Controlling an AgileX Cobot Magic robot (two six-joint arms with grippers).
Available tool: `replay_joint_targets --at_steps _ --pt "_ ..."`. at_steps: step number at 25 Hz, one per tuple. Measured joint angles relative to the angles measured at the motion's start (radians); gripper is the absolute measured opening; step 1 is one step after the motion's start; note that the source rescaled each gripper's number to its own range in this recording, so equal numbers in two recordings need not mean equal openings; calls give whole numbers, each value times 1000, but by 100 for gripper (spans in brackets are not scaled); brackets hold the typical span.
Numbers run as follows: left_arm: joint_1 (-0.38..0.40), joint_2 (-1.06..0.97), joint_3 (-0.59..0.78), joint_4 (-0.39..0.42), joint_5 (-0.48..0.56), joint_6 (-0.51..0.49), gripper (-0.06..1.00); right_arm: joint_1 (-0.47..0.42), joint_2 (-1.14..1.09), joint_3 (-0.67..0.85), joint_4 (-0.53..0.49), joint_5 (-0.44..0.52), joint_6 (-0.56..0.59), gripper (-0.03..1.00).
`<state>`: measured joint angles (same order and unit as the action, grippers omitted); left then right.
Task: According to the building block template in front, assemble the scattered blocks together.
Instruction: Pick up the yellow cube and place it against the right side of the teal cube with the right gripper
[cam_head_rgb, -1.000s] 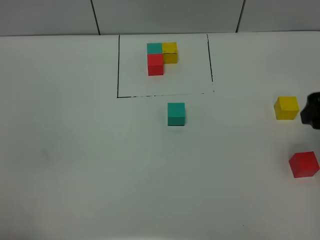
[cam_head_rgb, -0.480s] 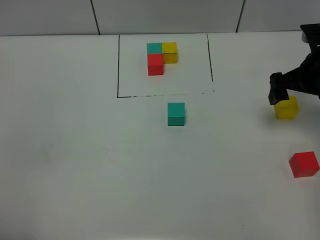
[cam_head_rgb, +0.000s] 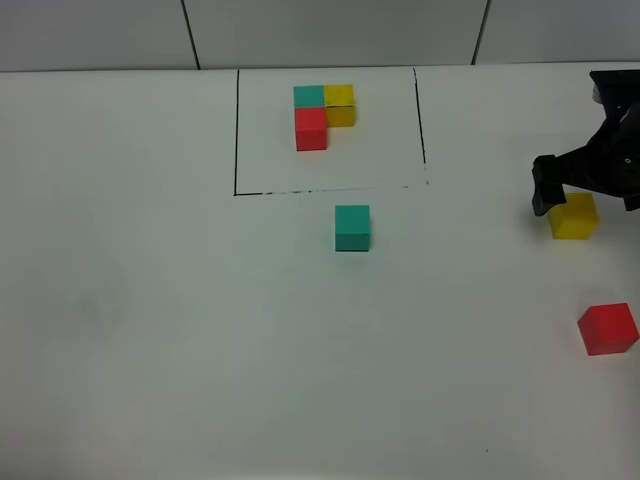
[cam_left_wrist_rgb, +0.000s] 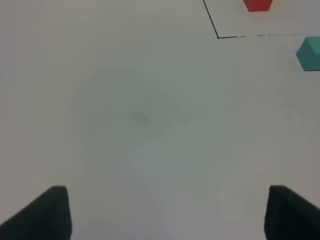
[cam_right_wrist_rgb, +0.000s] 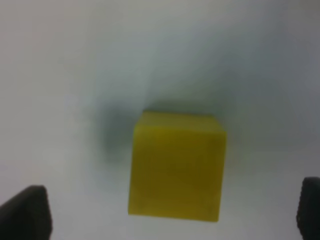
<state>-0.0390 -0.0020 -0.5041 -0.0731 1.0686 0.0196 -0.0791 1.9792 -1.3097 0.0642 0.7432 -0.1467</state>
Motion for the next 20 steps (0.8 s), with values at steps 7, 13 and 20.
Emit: replay_joint_targets --at_steps 7,13,20 --pt "0 0 0 0 0 0 71 -22 66 -4 2 -36 -4 100" --pt "0 0 2 0 0 0 71 -24 73 -5 5 -63 -4 97" --pt "0 0 2 0 0 0 71 -24 86 -7 15 -84 -3 92"
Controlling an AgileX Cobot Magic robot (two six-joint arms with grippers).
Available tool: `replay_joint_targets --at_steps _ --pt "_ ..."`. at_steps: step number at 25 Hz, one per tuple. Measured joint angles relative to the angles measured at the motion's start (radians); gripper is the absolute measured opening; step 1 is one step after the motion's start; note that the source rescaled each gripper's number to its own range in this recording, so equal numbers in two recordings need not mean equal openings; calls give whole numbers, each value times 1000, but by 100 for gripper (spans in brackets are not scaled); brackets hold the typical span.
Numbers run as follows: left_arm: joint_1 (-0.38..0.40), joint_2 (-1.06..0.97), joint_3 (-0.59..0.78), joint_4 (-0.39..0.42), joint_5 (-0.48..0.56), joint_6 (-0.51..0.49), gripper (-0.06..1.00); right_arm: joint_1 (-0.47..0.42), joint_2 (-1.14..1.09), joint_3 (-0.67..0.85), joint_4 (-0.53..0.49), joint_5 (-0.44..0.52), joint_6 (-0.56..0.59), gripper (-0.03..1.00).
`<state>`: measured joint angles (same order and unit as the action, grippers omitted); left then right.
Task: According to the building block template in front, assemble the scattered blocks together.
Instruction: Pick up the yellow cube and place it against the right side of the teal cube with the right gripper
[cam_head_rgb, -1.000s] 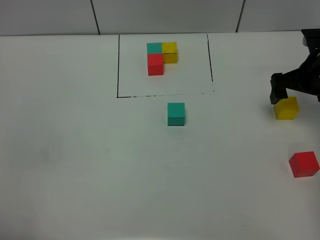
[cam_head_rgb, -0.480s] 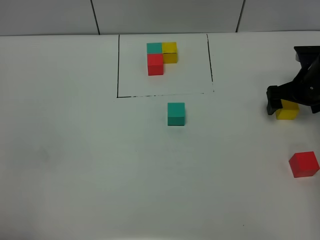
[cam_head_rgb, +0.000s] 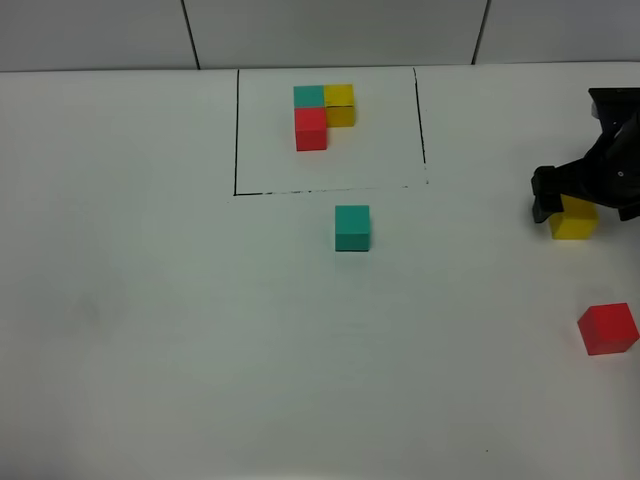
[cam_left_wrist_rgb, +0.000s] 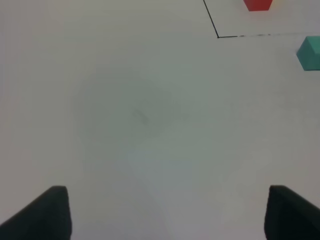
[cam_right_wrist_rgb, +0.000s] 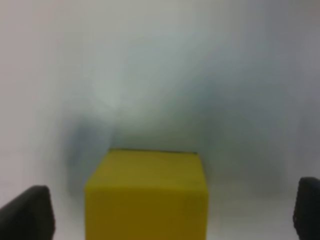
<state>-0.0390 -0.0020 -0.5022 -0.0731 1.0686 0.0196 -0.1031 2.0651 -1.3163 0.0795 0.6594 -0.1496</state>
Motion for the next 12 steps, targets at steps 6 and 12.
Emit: replay_joint_targets --at_steps 6,12 --pt "0 0 0 0 0 0 71 0 25 0 4 -2 -1 87" --pt "0 0 0 0 0 0 71 -1 25 0 4 49 -1 41"
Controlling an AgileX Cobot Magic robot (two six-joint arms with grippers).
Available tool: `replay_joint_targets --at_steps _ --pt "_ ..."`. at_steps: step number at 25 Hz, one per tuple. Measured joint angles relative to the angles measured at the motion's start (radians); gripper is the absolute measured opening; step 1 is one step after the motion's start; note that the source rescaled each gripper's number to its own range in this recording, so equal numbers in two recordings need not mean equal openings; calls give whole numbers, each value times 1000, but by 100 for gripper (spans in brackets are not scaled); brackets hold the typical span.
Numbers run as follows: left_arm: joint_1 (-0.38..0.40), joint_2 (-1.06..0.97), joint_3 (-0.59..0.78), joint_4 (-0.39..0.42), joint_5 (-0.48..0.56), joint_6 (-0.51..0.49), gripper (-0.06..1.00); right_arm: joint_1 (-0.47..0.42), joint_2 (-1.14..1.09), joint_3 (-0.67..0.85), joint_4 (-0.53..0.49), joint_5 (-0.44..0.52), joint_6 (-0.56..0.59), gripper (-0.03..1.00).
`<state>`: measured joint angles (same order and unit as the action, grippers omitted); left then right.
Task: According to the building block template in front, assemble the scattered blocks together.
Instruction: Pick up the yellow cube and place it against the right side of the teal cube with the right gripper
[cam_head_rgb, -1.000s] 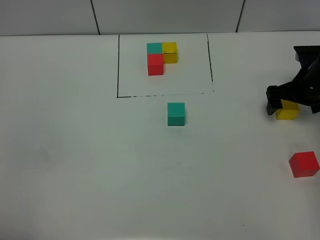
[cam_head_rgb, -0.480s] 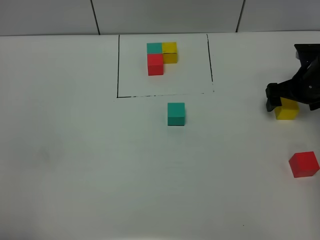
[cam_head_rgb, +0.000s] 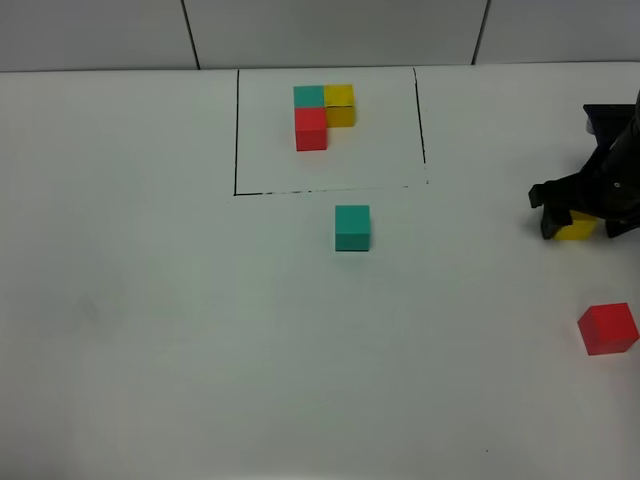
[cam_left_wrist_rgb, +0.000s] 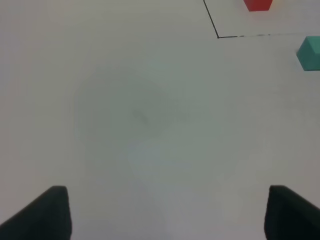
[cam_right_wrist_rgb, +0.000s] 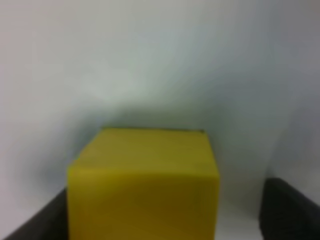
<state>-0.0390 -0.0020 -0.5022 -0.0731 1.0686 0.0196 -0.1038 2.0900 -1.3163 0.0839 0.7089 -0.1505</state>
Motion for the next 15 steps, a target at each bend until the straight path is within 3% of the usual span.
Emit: replay_joint_targets --at_steps 3,10,15 --pt "0 0 0 0 0 0 71 1 0 -6 1 52 -11 0" --pt "0 0 0 0 0 0 71 78 2 -121 -9 159 -167 1" --pt "0 0 0 0 0 0 71 238 2 -190 -48 225 -493 1"
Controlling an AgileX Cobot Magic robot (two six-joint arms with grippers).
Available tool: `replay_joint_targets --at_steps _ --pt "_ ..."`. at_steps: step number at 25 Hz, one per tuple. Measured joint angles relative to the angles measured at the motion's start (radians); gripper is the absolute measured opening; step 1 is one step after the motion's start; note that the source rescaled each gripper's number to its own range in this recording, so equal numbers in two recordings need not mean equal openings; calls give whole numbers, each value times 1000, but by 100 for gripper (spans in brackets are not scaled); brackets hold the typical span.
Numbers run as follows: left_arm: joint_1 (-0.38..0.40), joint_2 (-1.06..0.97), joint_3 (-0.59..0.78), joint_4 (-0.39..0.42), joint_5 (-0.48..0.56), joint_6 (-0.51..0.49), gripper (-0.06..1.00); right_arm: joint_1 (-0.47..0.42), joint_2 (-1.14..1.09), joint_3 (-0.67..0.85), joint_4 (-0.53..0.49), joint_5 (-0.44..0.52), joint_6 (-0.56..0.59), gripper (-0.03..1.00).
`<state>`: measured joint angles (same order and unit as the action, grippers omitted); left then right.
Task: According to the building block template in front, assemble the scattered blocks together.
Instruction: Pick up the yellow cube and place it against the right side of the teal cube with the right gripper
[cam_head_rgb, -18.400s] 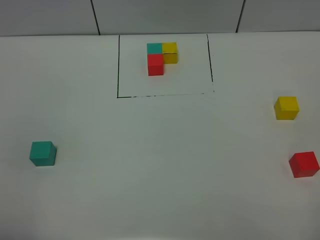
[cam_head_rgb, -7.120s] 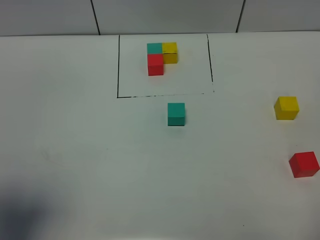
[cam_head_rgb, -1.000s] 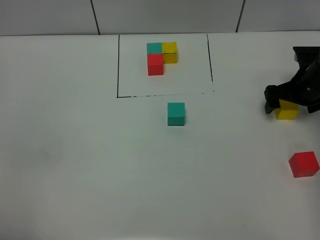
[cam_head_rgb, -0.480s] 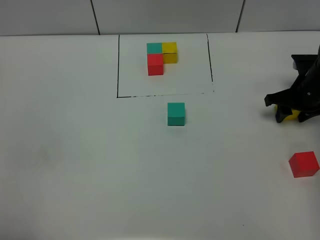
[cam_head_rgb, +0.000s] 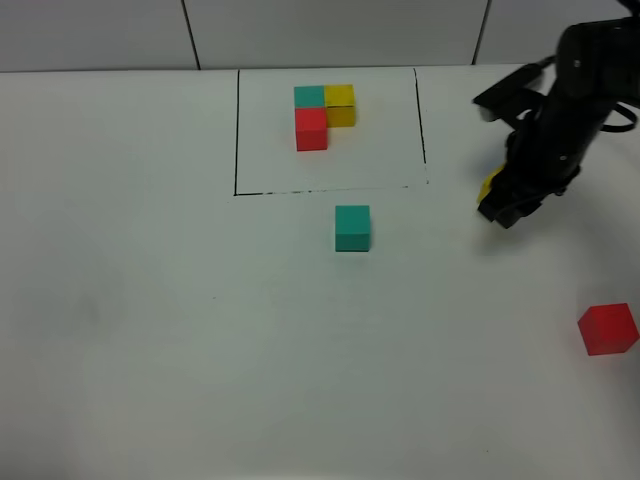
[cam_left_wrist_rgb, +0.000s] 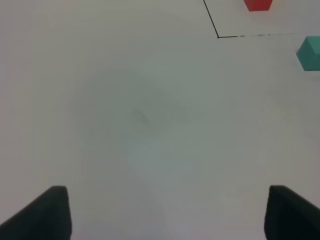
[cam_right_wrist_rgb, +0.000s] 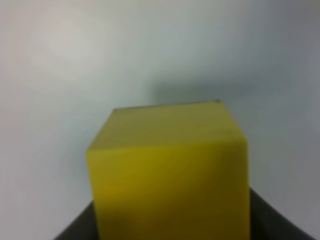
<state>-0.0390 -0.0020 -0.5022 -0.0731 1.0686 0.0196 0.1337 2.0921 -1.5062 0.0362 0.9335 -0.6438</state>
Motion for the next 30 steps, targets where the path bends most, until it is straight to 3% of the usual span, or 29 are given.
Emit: replay_joint_targets --at_steps 4,7,15,30 --pt "0 0 0 0 0 0 71 117 1 -3 -4 11 -237 1" --pt "0 0 0 0 0 0 71 166 9 -3 -6 6 -314 1" --pt "0 0 0 0 0 0 71 190 91 -77 48 23 -369 1" --pt "0 0 0 0 0 0 71 191 200 -200 43 58 -453 1"
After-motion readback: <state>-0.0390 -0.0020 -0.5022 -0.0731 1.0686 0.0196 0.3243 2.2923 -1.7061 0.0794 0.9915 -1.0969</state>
